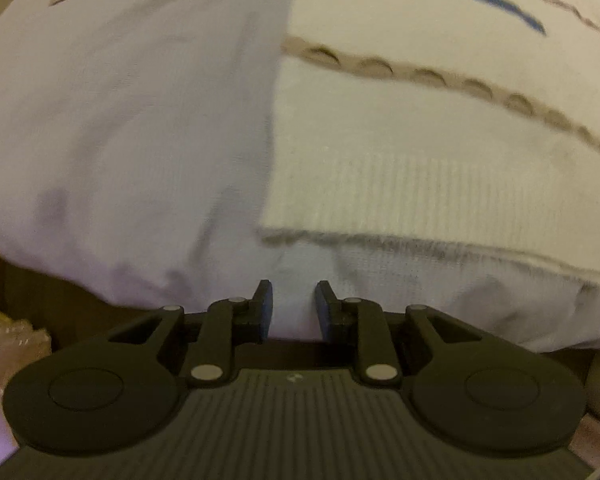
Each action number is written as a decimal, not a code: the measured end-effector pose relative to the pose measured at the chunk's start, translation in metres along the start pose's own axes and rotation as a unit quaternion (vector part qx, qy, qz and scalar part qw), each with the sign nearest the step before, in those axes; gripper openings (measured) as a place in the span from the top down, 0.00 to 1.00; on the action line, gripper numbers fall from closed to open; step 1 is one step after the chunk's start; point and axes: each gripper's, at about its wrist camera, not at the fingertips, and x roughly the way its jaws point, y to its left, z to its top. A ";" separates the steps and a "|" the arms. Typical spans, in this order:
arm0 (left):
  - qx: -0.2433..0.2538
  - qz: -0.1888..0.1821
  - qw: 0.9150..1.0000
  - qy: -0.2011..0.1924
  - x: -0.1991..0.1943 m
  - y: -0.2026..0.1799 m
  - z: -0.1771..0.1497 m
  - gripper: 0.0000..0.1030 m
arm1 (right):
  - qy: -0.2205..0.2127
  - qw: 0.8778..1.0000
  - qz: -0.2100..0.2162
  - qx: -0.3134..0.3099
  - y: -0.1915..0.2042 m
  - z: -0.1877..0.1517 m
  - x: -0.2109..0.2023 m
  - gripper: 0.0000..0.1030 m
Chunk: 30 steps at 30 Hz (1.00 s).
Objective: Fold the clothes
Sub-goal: 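Pinch the sweater hem with both grippers and pull it straight, then release the hem and withdraw both grippers above the flattened sweater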
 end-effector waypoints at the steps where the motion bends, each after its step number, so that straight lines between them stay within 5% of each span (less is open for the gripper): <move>1: -0.004 0.001 1.000 -0.001 -0.011 0.001 0.004 0.80 | -0.009 1.000 0.001 0.009 -0.003 0.003 -0.011 0.45; 6: 0.004 -0.013 0.998 -0.056 -0.074 -0.009 0.031 0.67 | -0.061 0.996 0.004 0.060 -0.008 0.030 -0.063 0.20; 17: 0.081 -0.047 0.987 -0.127 -0.150 -0.045 0.080 0.54 | -0.145 0.981 -0.004 0.128 0.027 0.063 -0.148 0.13; 30: 0.142 -0.061 0.969 -0.192 -0.197 -0.036 0.089 0.38 | -0.189 0.966 -0.008 0.178 0.059 0.040 -0.206 0.13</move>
